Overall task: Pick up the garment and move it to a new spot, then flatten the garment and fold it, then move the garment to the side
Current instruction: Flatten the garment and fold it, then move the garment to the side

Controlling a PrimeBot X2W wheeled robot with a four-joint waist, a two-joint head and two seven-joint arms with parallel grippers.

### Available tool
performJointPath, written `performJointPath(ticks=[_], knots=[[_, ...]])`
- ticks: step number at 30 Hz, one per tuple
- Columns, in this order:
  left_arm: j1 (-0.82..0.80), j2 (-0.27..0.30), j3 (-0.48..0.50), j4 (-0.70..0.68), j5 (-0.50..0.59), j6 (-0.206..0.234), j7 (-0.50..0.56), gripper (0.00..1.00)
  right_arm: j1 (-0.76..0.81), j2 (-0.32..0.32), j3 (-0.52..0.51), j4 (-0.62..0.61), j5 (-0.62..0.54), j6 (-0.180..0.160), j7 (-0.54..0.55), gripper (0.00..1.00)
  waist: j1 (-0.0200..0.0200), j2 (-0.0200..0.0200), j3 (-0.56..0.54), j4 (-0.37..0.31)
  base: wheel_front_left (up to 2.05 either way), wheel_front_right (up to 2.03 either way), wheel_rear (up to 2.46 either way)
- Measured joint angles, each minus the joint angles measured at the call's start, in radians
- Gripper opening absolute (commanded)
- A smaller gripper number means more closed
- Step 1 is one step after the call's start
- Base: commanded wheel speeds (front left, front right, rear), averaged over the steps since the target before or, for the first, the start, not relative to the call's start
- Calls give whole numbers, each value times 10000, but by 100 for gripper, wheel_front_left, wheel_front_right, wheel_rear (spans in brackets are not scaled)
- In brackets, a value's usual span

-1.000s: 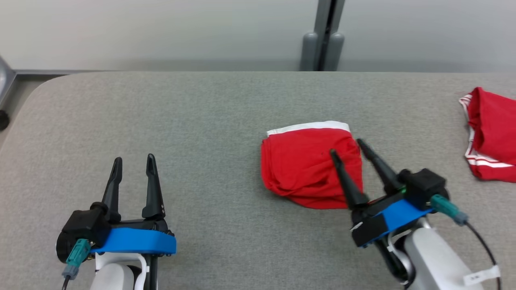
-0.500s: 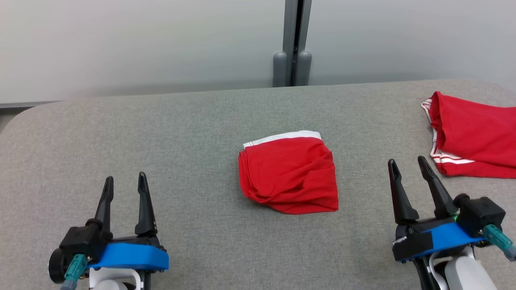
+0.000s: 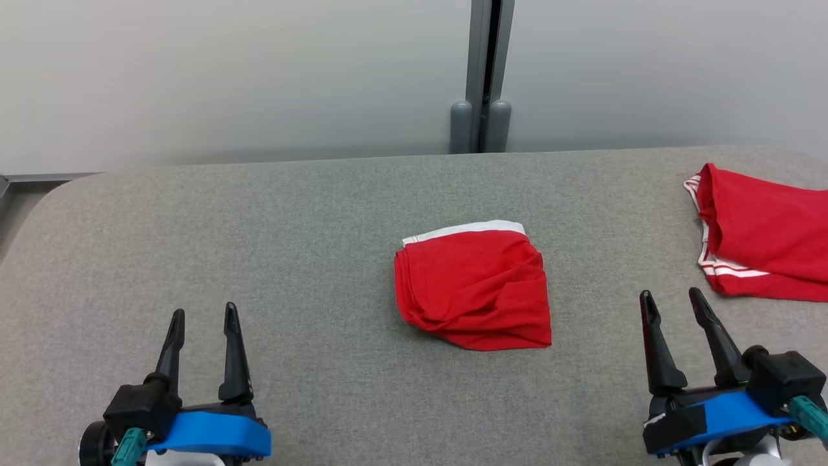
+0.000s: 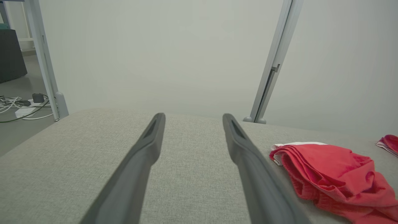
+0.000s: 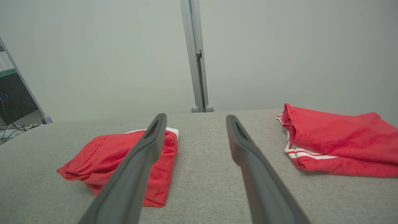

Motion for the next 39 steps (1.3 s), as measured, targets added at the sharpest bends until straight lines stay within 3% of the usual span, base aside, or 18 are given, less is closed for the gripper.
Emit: performJointPath(ticks=[18,25,30,39], knots=[[-59,-2,10,-2,82,-2,0,100,122,58,-46,-207,-25,0,320,100,0,0,200,261,0,0,0],[-434,-2,-44,-38,81,-2,0,100,-1427,59,138,0,-426,0,512,100,1,0,523,477,0,0,0],[-741,0,-272,-25,-27,-4,0,100,-2939,27,230,794,-583,0,957,100,1,0,810,769,0,0,0],[-1142,2,-663,-10,-376,146,-2,100,-4381,-512,33,3563,-932,0,1210,100,1,0,1372,1541,0,0,0]])
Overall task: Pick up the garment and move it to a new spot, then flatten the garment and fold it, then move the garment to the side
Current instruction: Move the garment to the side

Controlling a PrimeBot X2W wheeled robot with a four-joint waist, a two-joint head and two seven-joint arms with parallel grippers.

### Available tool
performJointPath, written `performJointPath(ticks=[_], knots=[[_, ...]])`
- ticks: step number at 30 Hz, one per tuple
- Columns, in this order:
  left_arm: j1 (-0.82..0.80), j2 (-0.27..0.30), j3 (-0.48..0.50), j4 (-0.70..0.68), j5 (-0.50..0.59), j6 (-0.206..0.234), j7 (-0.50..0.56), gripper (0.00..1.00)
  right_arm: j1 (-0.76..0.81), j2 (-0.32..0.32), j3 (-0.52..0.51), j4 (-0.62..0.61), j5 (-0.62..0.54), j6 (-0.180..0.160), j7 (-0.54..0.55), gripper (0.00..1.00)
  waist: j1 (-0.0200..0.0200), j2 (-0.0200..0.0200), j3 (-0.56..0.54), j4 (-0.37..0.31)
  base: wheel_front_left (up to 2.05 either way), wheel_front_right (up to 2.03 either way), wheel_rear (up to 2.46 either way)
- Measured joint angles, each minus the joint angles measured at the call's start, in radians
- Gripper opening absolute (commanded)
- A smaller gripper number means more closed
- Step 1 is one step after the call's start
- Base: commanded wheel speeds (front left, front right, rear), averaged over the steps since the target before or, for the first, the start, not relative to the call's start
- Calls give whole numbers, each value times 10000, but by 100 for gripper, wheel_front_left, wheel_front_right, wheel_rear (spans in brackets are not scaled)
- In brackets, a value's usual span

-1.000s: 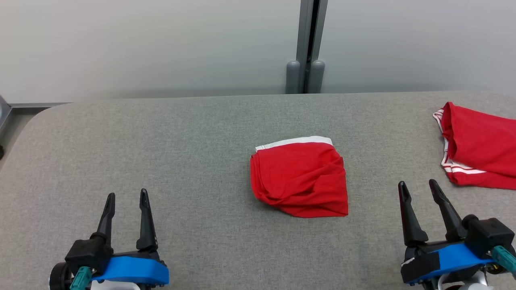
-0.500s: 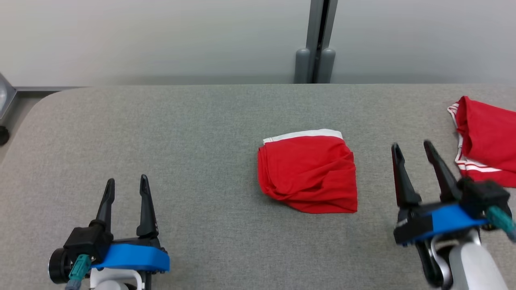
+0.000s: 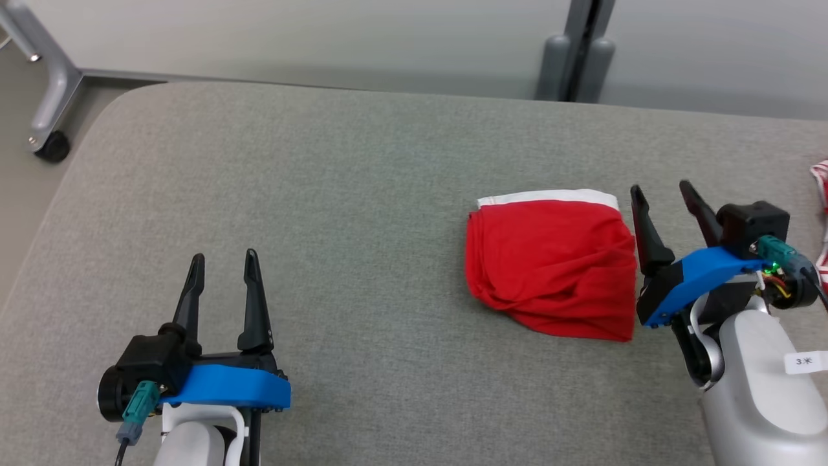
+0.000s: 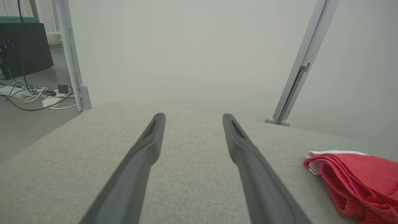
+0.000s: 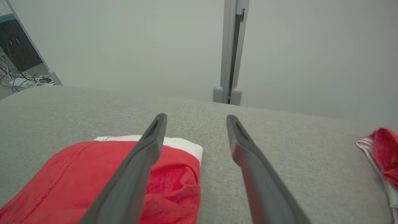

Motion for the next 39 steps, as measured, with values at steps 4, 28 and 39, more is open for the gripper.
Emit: performJointPath(ticks=[4,28,39], knots=[[-104,0,-92,-15,-104,48,0,100,-217,-88,-21,1250,21,0,-178,100,0,0,305,286,0,0,0],[-387,-2,-234,17,-232,117,-6,100,-718,178,1927,4176,1313,6,-1561,0,-1,0,678,-286,0,0,0],[-628,0,2,-65,86,2,-6,100,-806,-924,2585,3294,1760,2,-1795,0,0,0,1105,-1934,0,0,0]])
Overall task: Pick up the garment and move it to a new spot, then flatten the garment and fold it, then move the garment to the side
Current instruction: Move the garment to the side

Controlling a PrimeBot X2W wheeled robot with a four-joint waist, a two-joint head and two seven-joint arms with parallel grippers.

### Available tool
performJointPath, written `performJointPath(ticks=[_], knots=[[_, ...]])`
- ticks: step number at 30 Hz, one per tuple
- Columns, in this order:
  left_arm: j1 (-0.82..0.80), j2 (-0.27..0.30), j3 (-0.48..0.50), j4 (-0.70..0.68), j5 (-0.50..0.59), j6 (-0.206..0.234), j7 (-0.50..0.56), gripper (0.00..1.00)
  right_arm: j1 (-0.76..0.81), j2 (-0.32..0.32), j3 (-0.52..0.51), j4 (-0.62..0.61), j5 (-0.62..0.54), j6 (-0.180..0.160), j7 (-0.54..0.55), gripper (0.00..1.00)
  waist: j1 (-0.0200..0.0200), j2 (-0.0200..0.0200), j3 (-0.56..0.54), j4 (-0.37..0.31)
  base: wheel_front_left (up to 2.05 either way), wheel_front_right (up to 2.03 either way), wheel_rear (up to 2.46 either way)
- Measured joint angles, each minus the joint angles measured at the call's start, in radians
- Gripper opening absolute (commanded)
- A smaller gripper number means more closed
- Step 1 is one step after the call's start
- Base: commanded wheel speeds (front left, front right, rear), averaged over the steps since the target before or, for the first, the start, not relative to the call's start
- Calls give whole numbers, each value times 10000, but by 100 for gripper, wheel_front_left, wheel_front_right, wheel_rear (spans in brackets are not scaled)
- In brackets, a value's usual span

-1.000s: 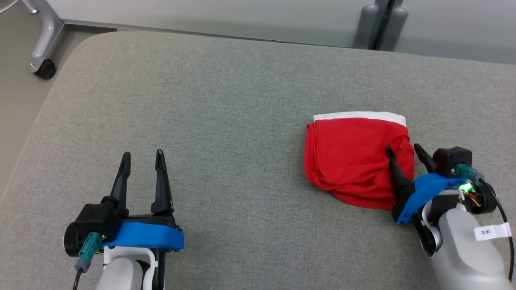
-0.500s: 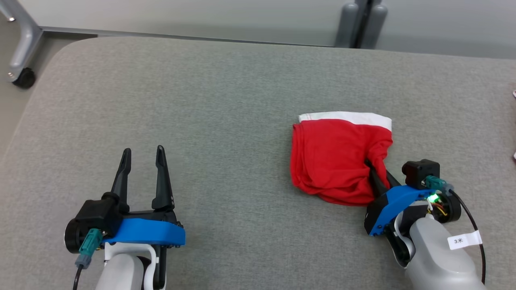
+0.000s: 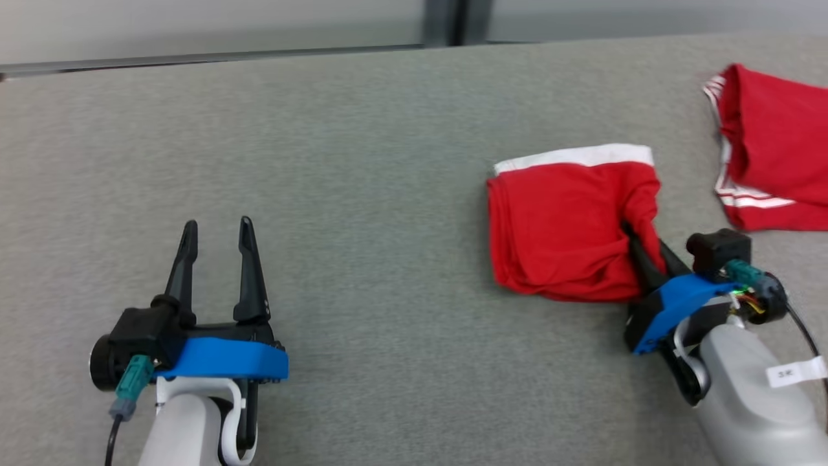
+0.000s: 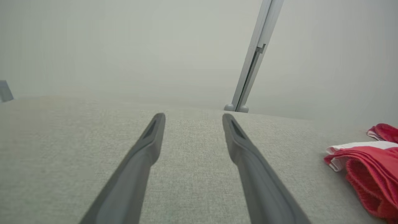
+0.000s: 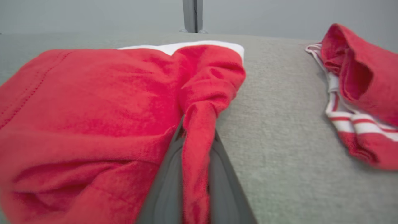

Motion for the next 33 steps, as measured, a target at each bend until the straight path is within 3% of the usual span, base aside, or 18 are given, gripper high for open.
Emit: performJointPath(ticks=[6,15,29,33], knots=[[-329,-8,54,-56,151,-123,0,100,-12,-698,128,-368,194,0,13,0,0,0,244,-657,0,0,0],[-670,-4,2,-221,276,-155,0,100,-1497,-1507,685,-909,88,0,566,0,0,0,724,-732,0,0,0],[-1301,71,35,-838,600,-240,0,100,-2965,-4895,311,-1471,759,0,1722,0,1,0,2408,-950,0,0,0],[-1500,100,2,-959,677,-291,0,100,-3095,-5542,46,-1398,918,0,1969,0,1,0,2702,-1044,0,0,0]])
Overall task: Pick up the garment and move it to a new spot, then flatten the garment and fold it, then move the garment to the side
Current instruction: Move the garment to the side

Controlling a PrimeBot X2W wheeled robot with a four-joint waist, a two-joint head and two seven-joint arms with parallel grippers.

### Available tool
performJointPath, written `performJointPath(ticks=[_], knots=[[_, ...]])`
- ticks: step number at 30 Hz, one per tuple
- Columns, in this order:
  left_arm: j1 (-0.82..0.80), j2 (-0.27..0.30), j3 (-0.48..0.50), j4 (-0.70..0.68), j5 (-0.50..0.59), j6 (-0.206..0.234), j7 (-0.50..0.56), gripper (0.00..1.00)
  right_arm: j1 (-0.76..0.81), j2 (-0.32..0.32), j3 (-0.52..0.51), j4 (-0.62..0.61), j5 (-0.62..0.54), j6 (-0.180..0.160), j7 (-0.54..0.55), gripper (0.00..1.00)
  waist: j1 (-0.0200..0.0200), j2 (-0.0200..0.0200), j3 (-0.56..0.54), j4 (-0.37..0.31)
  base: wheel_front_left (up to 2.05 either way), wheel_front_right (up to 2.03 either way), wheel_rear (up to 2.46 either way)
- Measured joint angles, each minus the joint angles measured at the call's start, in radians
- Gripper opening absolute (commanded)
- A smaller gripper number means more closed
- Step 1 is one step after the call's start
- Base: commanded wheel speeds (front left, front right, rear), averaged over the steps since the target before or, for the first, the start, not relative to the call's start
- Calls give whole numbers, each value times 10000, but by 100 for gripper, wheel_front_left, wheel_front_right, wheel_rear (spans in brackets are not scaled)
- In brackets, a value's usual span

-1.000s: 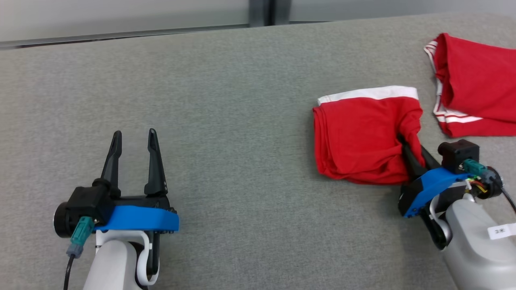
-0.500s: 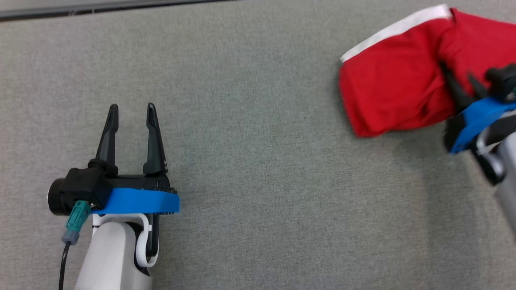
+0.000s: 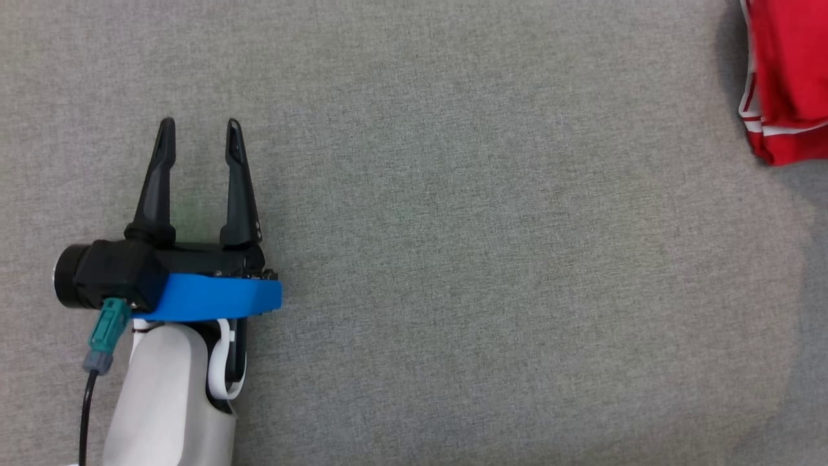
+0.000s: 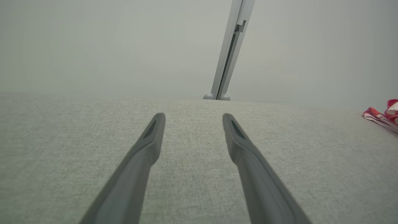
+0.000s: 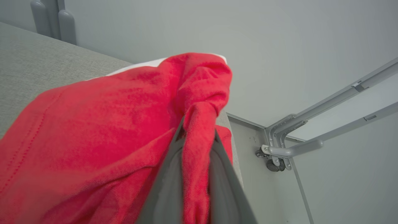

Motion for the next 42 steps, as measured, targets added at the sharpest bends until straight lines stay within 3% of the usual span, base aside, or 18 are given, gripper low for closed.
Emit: performJointPath(ticks=[3,10,11,13,26,32,42], knots=[[-159,2,-54,-73,61,-10,0,100,-129,-403,-150,171,-15,0,207,0,-1,0,128,0,0,0,0],[-356,-4,-205,-178,61,-38,0,100,-426,-614,-646,825,-217,0,508,3,-1,0,334,156,0,0,0],[-375,-6,-215,-178,59,-38,0,100,-428,-564,-669,915,-265,0,502,22,-2,0,356,189,0,0,0],[-426,-10,-205,-176,46,-36,0,100,-457,-362,-738,1051,-382,0,433,100,-1,0,388,237,0,0,0],[58,-31,150,-35,-73,50,0,100,-638,499,-1461,1285,-1459,0,-167,100,-2,0,-551,559,0,0,0],[793,-48,426,19,-222,140,0,100,-288,1588,-1597,708,-1553,0,-943,100,-4,0,-1504,773,0,0,0],[1799,-61,681,184,-393,171,0,100,744,3829,-972,-351,-1379,0,-1747,100,-5,0,-2970,1267,0,0,0]])
